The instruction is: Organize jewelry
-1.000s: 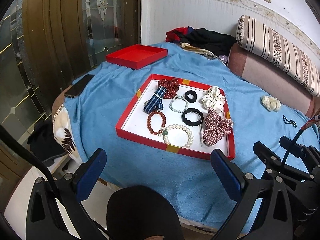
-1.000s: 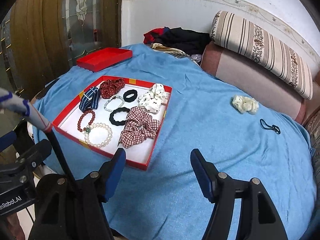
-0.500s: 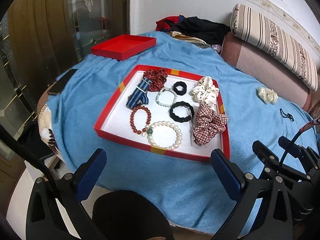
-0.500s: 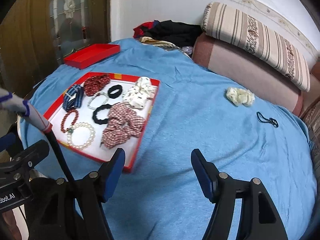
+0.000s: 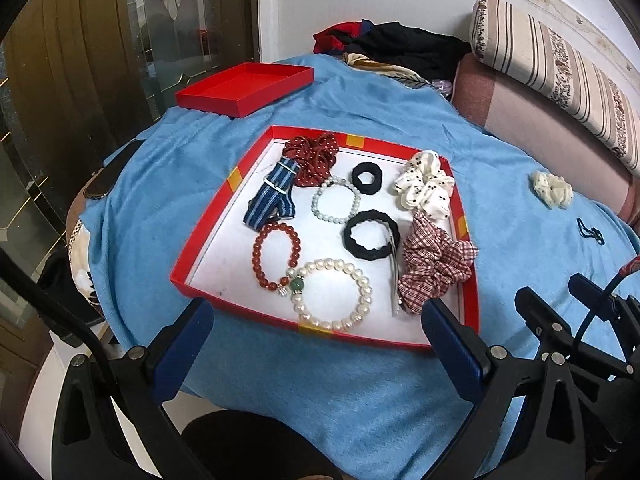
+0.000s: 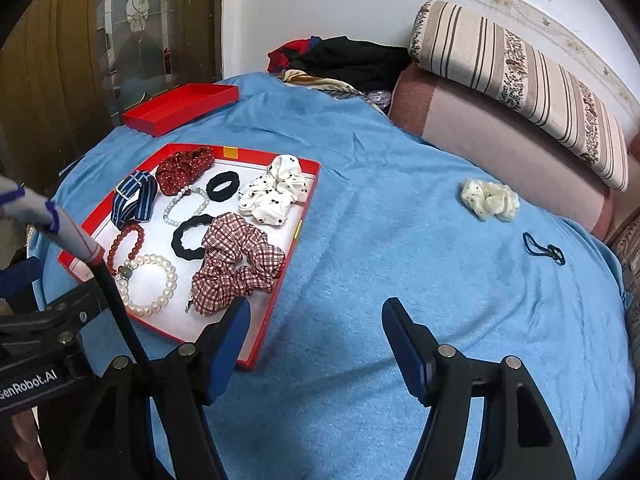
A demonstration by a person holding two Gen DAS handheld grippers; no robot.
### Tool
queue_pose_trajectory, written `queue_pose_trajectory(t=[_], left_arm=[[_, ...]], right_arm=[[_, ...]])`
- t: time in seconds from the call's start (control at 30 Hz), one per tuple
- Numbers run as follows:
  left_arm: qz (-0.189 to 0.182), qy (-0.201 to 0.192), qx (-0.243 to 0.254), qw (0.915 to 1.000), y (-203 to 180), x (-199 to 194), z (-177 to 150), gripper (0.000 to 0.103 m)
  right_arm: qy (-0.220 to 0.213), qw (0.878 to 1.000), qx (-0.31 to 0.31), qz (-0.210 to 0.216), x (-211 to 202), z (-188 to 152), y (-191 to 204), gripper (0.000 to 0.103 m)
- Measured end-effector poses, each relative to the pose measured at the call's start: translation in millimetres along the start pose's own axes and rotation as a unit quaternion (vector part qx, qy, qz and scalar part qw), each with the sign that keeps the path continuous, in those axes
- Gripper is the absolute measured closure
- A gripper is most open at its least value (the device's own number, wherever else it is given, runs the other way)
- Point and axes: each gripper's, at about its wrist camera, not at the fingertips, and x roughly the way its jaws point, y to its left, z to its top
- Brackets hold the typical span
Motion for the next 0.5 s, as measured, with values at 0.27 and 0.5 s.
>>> queue_pose_trajectory(t=[0.27, 0.5], left_arm=[[0.000, -0.005, -0.001, 1.0000, 2.7, -0.6, 1.1, 0.000], [0.006, -0.006, 0.001, 1.0000, 1.0, -3.9, 1.0, 0.000]], right_arm=[[0.007, 1.000, -0.005, 0.005, 5.4, -1.2, 5.9, 0.030], [0.010, 1.000, 0.002, 0.010, 5.5, -1.0, 2.7, 0.030]])
